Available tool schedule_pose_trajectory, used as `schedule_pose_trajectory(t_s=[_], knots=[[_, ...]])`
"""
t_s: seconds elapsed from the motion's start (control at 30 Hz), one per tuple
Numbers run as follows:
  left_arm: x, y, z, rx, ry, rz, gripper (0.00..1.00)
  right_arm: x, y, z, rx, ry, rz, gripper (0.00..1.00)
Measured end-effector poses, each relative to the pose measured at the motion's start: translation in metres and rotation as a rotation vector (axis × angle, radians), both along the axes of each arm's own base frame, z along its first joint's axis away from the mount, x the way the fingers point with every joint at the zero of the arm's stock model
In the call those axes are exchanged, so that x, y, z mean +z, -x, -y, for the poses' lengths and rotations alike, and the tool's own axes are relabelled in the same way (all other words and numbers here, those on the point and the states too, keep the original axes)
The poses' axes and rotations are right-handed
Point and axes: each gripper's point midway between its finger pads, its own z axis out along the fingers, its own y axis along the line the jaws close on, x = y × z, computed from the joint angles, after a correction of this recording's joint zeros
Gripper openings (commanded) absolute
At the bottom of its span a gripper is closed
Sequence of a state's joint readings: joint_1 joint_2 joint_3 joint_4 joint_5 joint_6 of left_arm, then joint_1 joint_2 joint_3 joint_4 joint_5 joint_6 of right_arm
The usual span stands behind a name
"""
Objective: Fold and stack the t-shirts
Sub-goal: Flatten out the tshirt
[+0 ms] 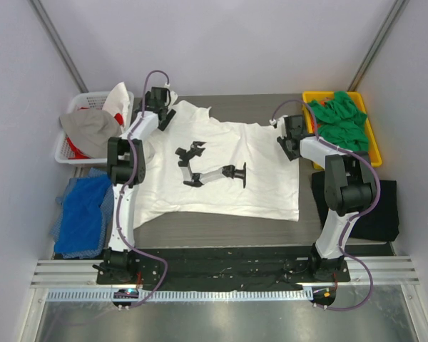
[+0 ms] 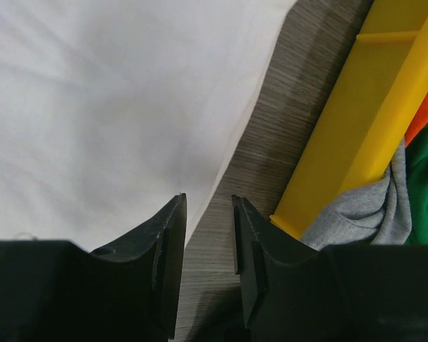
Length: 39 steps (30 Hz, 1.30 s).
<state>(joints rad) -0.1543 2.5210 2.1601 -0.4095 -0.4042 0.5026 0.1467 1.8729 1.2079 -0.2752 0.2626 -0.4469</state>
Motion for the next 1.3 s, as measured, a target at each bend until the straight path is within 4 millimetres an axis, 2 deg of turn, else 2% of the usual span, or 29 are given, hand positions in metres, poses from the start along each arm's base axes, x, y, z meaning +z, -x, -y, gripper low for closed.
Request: schedule_pose_trajectory(t_s=[0.17, 0.43, 0.57, 0.77, 1.17, 1.3], knots=[[0.000, 0.001, -0.012, 0.022, -0.002, 0.008, 1.00, 0.004, -0.015, -0.001, -0.002, 0.001, 0.032, 0.38], [0.001, 0.001, -0.012, 0.022, -0.002, 0.010, 1.00, 0.020, -0.078, -0.018, 0.017, -0.055, 0.148, 0.38], [0.000, 0.002, -0.012, 0.022, -0.003, 0.012, 1.00, 0.017, -0.105, -0.025, 0.032, -0.078, 0.192, 0.38], [0.001, 0.004, -0.011, 0.024, -0.009, 0.010, 1.00, -0.012, -0.122, -0.029, 0.039, -0.076, 0.179, 0.37], [0.001, 0.015, -0.017, 0.047, -0.038, 0.000, 1.00, -0.009, -0.153, -0.021, 0.048, 0.005, 0.249, 0.36], [0.001, 0.016, -0.017, 0.057, -0.049, 0.004, 1.00, -0.008, -0.155, -0.013, 0.042, 0.029, 0.256, 0.36]])
